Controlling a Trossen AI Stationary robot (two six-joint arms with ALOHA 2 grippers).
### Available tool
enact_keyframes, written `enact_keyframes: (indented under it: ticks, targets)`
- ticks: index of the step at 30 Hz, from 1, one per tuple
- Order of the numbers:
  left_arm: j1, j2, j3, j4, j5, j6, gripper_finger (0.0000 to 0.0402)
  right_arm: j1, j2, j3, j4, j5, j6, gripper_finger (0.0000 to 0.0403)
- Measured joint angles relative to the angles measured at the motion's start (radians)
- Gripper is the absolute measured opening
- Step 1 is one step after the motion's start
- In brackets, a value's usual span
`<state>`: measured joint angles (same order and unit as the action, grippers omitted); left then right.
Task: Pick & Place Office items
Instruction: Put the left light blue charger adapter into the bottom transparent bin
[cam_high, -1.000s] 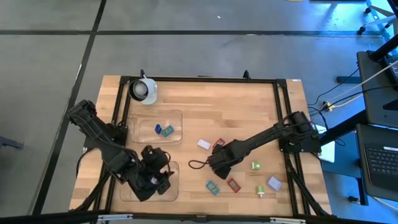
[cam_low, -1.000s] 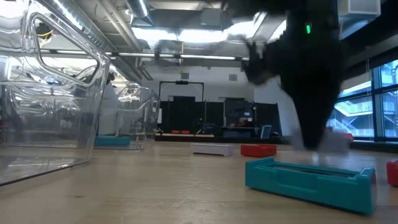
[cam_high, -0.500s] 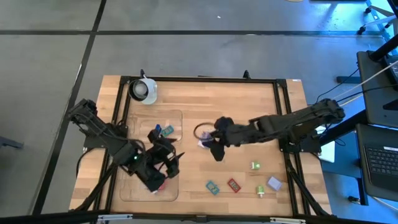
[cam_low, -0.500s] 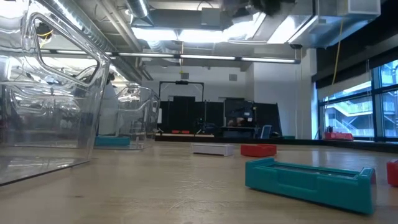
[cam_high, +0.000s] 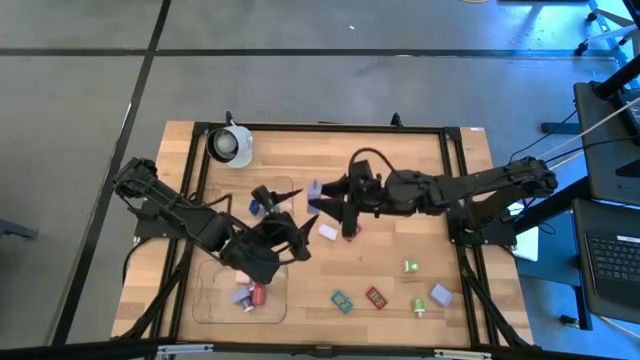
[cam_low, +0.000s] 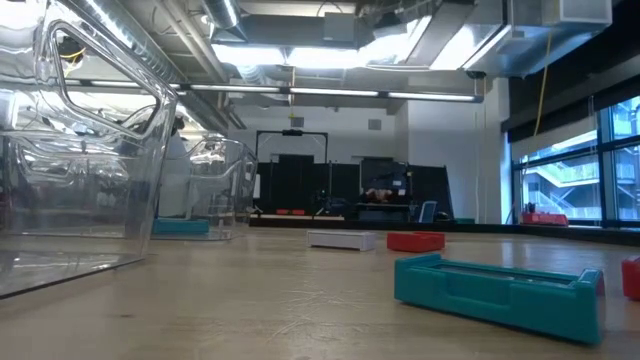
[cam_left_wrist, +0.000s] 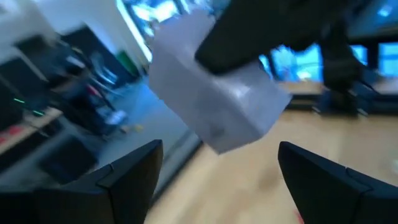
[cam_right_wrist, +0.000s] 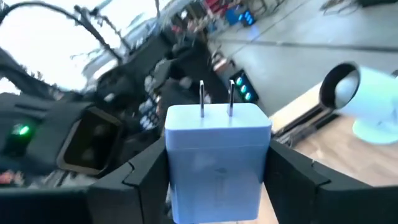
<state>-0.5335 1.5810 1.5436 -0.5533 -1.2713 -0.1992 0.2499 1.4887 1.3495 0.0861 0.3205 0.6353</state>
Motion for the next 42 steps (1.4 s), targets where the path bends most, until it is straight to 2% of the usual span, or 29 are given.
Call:
enact_keyframes:
  ticks: [3,8,21,29,34,42]
  targets:
    - [0.004,0.000,0.000,0.113,-0.077,0.102,0.0316,-0.003,0.000,0.000,0.041,0.046,-0.017,0.0215]
    - [0.019,0.000,0.000,0.248,-0.065,0.192,0.0316,-0.003,0.000,0.000,0.117,0.107,-0.070,0.0216]
    - [0.083,0.000,0.000,0.310,-0.066,0.226,0.0316,-0.004,0.000,0.000,0.122,0.055,-0.071,0.0216]
    - [0.081,0.001,0.000,0.384,-0.068,0.367,0.0312,-0.016,0.000,0.000,0.084,0.073,-0.026,0.0216]
    - [0.081,0.001,0.000,0.382,-0.074,0.370,0.0286,-0.027,0.000,0.000,0.077,0.056,-0.011,0.0217]
    - [0.081,0.002,0.000,0.383,-0.073,0.344,0.0217,-0.027,0.000,0.000,0.082,0.063,-0.023,0.0217]
